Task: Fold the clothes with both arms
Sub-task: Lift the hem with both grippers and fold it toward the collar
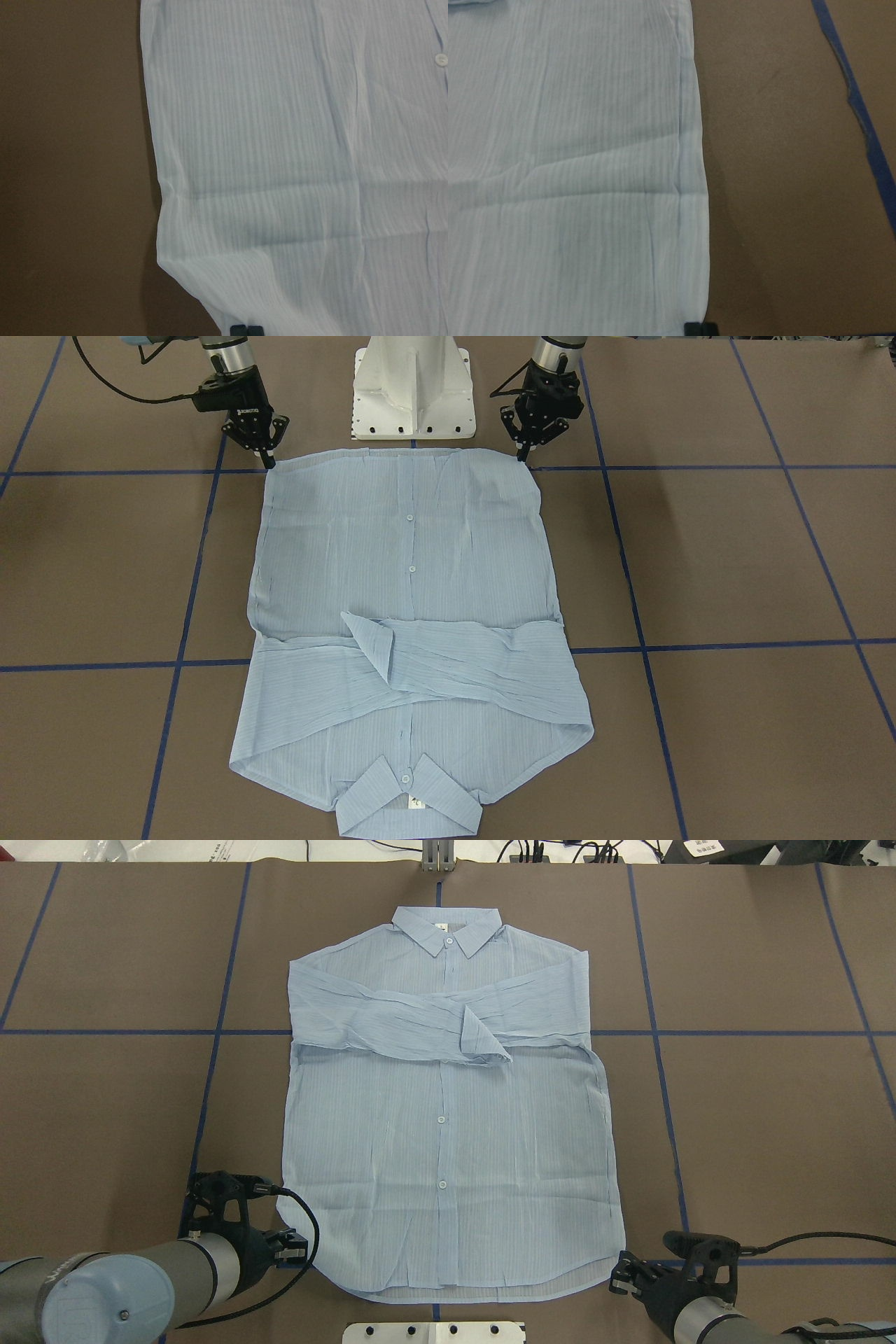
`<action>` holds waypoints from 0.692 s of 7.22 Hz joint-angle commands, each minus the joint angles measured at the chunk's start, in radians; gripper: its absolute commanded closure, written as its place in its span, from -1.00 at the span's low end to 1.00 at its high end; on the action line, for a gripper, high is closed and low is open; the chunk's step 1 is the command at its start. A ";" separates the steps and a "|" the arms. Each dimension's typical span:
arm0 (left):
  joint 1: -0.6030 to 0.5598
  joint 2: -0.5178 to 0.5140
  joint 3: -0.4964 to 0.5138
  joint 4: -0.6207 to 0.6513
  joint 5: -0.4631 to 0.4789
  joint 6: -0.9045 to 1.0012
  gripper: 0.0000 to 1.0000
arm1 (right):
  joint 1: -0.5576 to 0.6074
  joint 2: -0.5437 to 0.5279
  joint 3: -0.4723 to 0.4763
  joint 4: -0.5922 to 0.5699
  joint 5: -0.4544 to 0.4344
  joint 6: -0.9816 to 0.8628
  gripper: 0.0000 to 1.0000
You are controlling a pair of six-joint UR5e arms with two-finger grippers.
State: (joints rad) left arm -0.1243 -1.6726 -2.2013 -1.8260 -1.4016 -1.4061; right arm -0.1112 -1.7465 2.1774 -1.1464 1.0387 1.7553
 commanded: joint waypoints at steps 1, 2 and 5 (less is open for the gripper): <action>0.000 0.063 -0.174 0.051 -0.022 0.009 1.00 | -0.013 -0.010 0.244 -0.213 0.082 0.030 1.00; 0.000 0.065 -0.302 0.147 -0.115 0.009 1.00 | -0.025 -0.007 0.383 -0.372 0.145 0.030 1.00; -0.099 -0.122 -0.520 0.518 -0.291 0.054 1.00 | 0.032 0.093 0.575 -0.608 0.257 0.020 1.00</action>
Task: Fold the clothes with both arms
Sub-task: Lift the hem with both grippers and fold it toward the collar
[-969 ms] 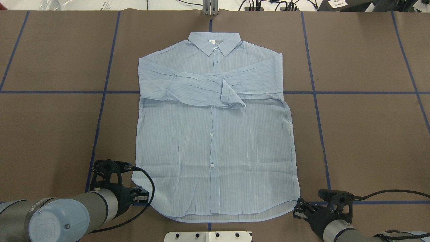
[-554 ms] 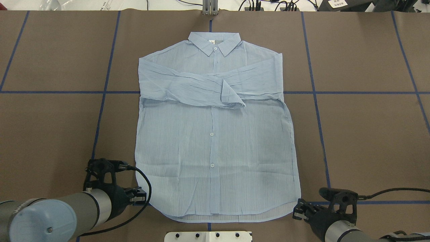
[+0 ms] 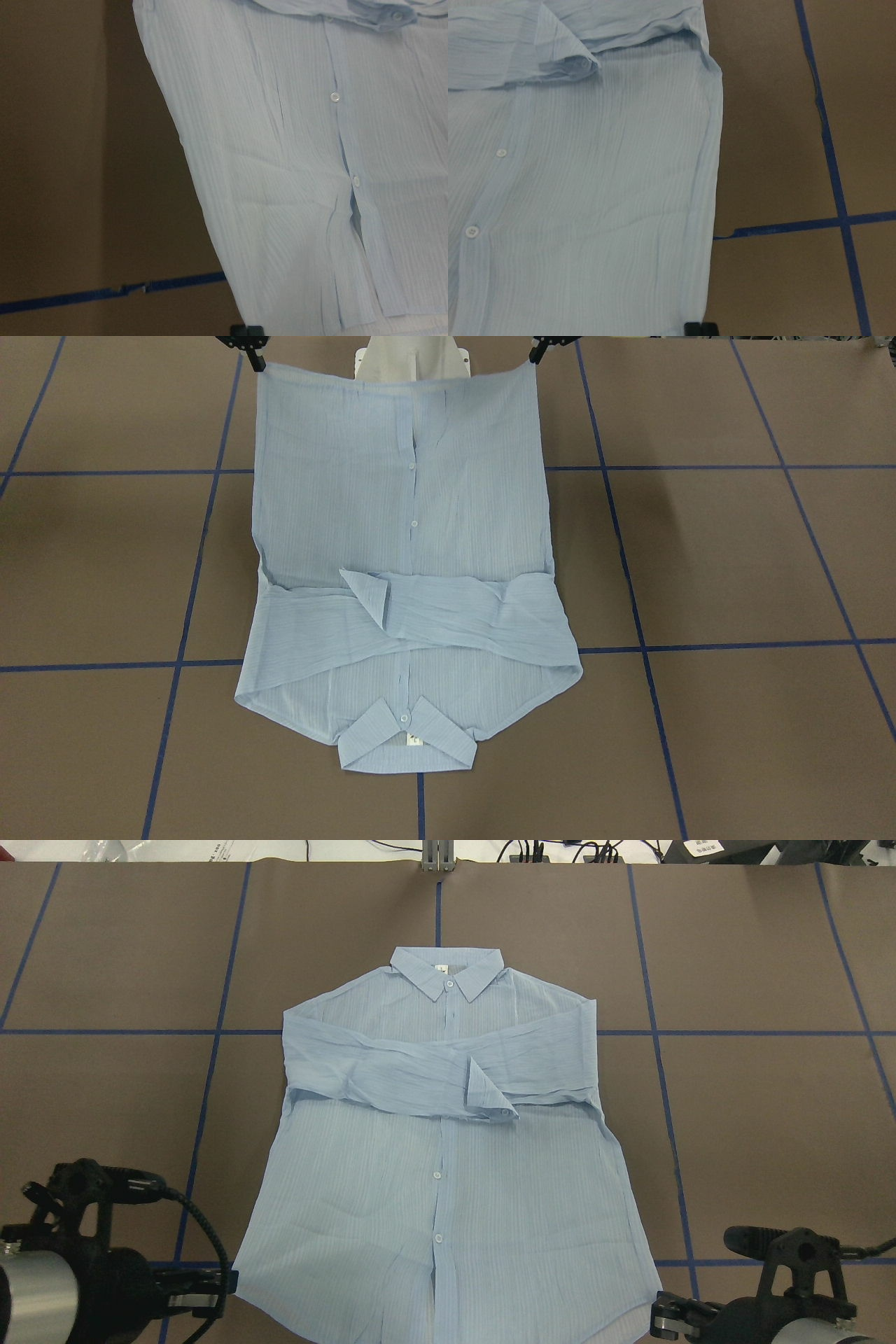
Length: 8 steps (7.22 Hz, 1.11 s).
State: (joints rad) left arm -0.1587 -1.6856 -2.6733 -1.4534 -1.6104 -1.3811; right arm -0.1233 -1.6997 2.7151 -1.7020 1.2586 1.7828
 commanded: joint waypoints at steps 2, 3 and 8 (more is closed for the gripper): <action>-0.207 -0.285 0.138 0.241 -0.082 0.236 1.00 | 0.216 0.162 0.002 -0.117 0.120 -0.069 1.00; -0.301 -0.319 0.238 0.234 -0.073 0.337 1.00 | 0.288 0.275 -0.062 -0.160 0.133 -0.130 1.00; -0.528 -0.407 0.606 -0.066 -0.013 0.399 1.00 | 0.709 0.552 -0.418 -0.139 0.232 -0.233 1.00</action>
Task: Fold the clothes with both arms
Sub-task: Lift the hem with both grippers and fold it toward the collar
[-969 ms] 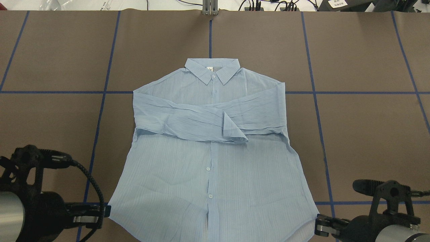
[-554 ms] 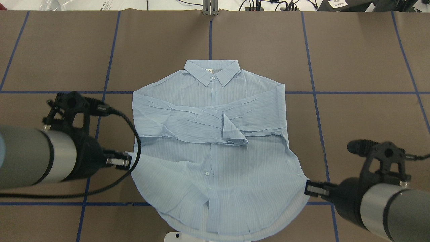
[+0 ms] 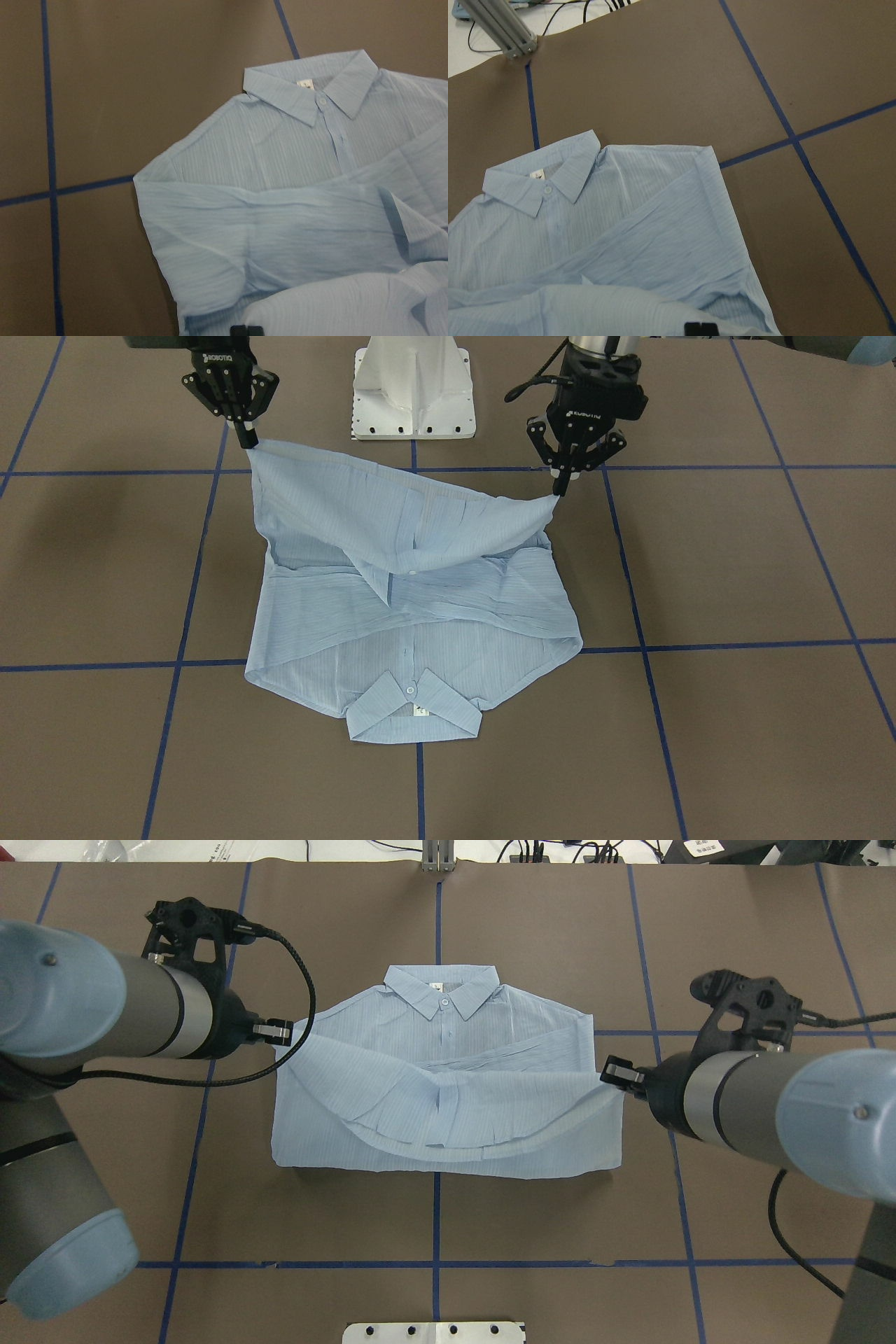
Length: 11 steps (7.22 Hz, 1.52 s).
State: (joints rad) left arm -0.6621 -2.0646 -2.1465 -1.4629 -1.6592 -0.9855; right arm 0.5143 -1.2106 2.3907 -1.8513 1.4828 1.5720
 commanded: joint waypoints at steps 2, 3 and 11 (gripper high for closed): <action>-0.036 -0.040 0.266 -0.226 0.077 0.004 1.00 | 0.125 0.085 -0.317 0.215 0.008 -0.067 1.00; -0.036 -0.038 0.369 -0.323 0.099 0.004 1.00 | 0.144 0.085 -0.443 0.336 0.007 -0.084 1.00; -0.059 -0.025 0.582 -0.638 0.118 0.184 -1.00 | 0.190 0.117 -0.713 0.597 0.026 -0.187 -1.00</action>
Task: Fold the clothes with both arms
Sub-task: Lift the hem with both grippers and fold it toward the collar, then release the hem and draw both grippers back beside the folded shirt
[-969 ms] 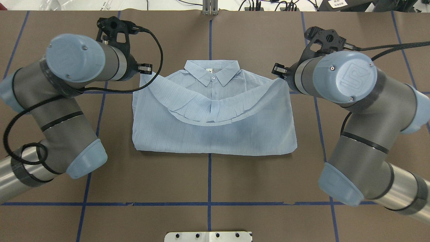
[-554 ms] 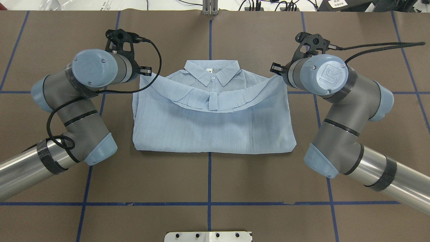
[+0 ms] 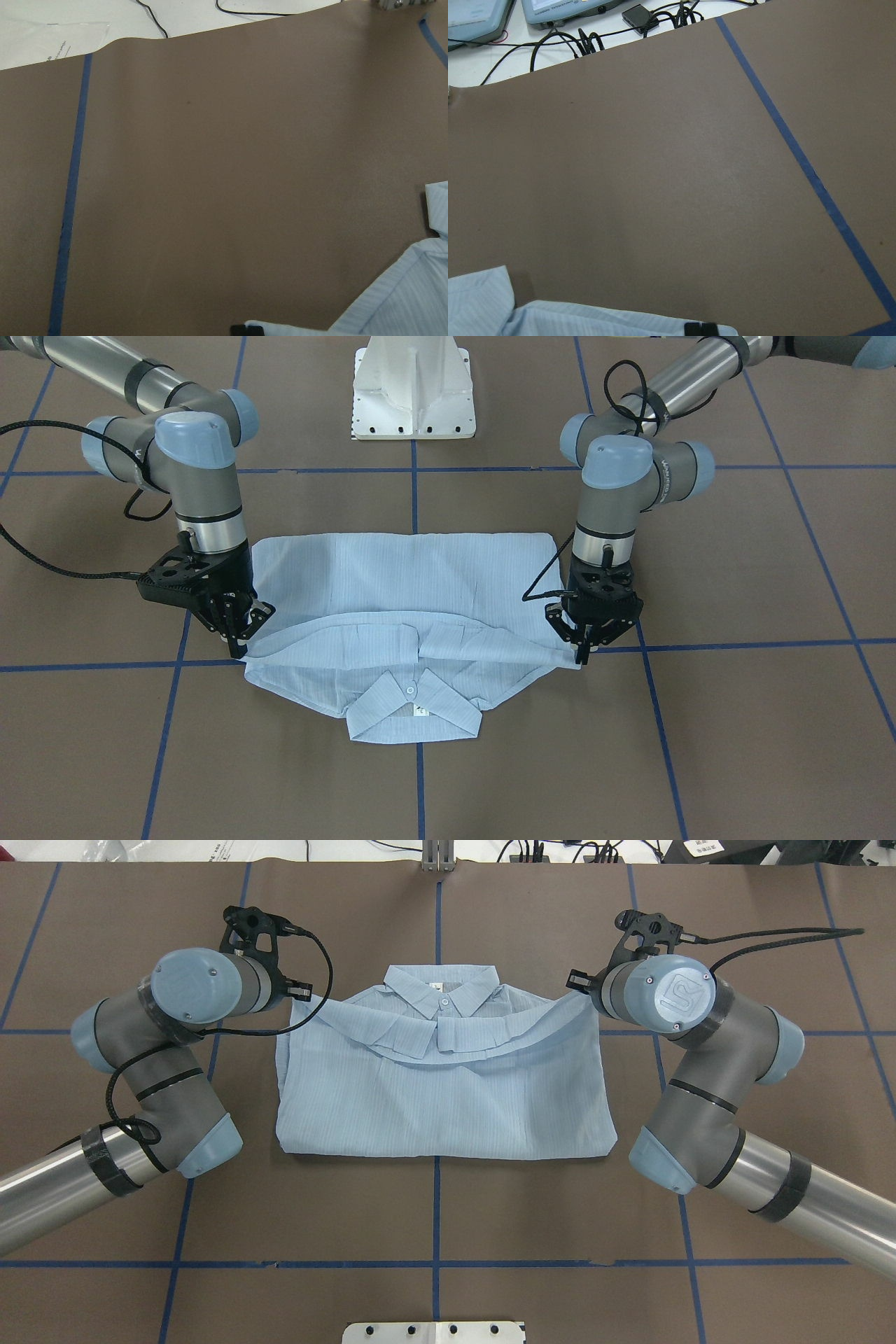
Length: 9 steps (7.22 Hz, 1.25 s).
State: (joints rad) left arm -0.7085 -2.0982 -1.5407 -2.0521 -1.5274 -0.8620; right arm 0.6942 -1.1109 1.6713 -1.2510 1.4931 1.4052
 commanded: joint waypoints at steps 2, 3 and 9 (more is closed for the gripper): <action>-0.012 0.105 -0.152 -0.053 -0.138 0.061 -1.00 | 0.045 0.002 0.062 -0.010 0.140 -0.080 -1.00; 0.004 0.177 -0.226 -0.053 -0.142 0.013 -1.00 | 0.044 -0.006 0.068 -0.008 0.141 -0.081 -1.00; 0.276 0.296 -0.265 -0.108 -0.051 -0.325 -0.93 | 0.041 -0.006 0.076 -0.007 0.133 -0.080 -1.00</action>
State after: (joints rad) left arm -0.4537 -1.8109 -1.8087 -2.1545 -1.5922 -1.1603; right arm 0.7349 -1.1167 1.7468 -1.2581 1.6277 1.3253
